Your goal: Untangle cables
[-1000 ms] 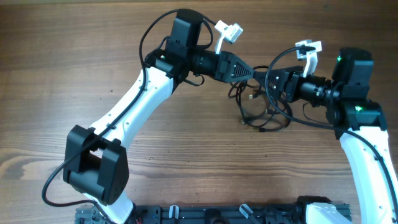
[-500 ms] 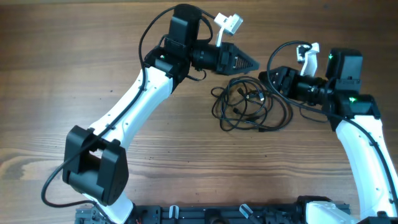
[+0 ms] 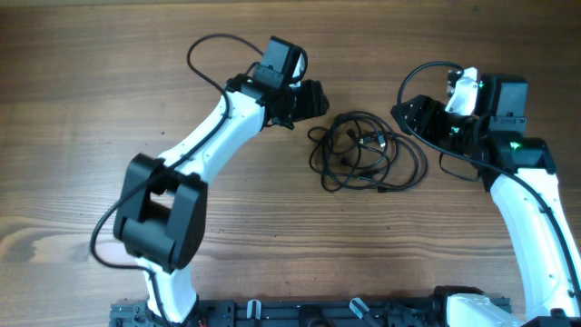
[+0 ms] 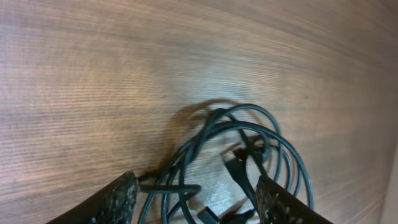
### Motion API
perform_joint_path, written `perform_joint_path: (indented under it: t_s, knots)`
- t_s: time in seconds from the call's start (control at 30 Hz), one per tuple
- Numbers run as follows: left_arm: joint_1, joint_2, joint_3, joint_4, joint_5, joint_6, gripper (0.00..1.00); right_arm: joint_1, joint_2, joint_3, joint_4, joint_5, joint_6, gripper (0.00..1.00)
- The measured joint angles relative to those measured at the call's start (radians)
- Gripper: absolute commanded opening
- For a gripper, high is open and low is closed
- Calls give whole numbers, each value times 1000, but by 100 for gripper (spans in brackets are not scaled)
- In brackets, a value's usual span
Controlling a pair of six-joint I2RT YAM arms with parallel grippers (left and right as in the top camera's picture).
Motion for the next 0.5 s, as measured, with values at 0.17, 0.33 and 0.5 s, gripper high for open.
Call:
perform_joint_path:
  t_s: [0.17, 0.33, 0.5]
  knots:
    - [0, 19, -1, 3, 1, -246, 64, 0, 0, 0, 0, 3, -2, 74]
    - [-3, 64, -1, 47, 22, -369, 60, 0, 0, 0, 0, 9, -2, 74]
    - [-13, 113, -1, 80, 72, -401, 61, 0, 0, 0, -3, 20, -2, 74]
